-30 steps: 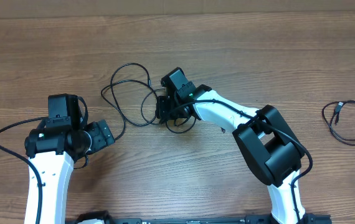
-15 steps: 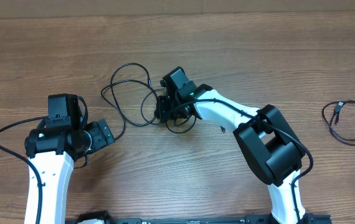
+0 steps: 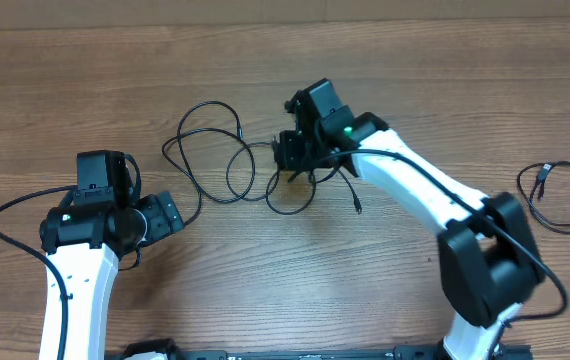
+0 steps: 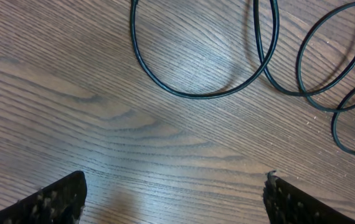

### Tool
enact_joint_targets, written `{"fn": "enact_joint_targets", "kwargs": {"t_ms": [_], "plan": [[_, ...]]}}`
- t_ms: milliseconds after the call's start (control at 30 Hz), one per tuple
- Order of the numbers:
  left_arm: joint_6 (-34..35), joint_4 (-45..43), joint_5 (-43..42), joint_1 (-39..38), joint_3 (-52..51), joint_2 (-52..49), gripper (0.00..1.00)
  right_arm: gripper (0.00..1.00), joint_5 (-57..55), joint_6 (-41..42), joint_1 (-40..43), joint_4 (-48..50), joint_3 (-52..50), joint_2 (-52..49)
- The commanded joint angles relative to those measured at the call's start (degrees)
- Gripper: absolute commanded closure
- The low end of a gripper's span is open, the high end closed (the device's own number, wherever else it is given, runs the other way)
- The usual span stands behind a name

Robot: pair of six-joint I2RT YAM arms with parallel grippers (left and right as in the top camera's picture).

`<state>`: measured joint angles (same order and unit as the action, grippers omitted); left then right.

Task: Untangle cables

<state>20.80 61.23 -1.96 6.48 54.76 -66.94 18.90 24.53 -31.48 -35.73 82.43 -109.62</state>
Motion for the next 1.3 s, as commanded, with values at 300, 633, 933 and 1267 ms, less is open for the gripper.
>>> {"fn": "enact_joint_targets", "kwargs": {"t_ms": [300, 633, 933, 1267], "plan": [[-1.1, 0.0, -0.6, 0.2, -0.3, -0.3, 0.1, 0.51, -6.4, -8.6, -3.6, 4.9, 1.5, 0.3], [-1.1, 0.5, -0.6, 0.2, -0.3, -0.3, 0.11, 0.39, -12.3, -10.0, -7.5, 13.2, 1.5, -9.1], [-1.1, 0.4, -0.6, 0.2, -0.3, -0.3, 0.1, 0.43, -13.9, -9.7, -7.5, 19.9, 1.5, -13.3], [-1.1, 0.5, -0.6, 0.2, -0.3, -0.3, 0.1, 0.46, -13.2, -8.0, -7.8, 20.5, 1.4, -17.0]]}}
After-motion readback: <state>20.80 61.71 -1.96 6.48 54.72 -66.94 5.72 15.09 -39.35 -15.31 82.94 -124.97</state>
